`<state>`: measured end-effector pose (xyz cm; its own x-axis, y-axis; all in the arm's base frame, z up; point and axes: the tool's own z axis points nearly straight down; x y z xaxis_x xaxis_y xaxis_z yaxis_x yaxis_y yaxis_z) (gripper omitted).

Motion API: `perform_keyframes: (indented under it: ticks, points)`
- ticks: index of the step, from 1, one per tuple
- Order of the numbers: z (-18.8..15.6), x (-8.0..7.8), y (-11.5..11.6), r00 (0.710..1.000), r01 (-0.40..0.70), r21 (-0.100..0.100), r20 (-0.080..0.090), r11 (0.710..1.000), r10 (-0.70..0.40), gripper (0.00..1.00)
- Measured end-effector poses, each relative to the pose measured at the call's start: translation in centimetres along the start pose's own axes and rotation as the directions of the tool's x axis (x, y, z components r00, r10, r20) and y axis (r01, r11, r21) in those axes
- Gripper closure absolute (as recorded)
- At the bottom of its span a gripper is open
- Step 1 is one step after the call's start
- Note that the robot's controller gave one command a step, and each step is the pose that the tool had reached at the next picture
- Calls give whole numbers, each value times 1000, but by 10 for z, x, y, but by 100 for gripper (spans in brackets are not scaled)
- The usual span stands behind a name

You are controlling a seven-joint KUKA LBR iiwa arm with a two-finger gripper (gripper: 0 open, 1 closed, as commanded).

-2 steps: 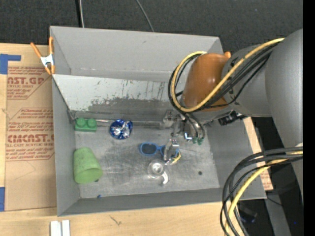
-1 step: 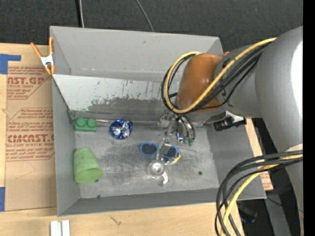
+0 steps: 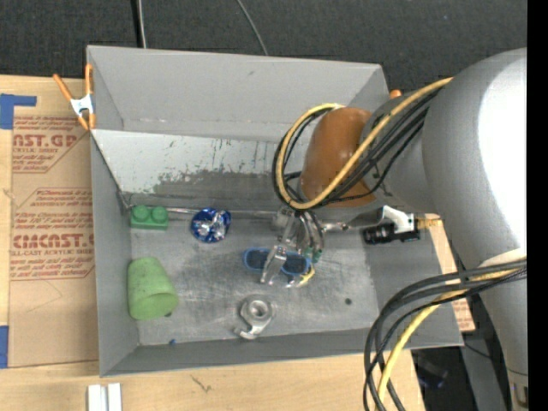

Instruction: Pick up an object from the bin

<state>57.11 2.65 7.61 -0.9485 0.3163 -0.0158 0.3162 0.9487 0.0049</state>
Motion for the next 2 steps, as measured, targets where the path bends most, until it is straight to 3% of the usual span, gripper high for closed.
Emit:
perform_keyframes:
  ticks: [1,2]
  points:
    - [-3,-2,1,1000,1,3,-9,1000,-1,0]
    - [-4,-3,2,1000,1,0,-7,1000,-1,100]
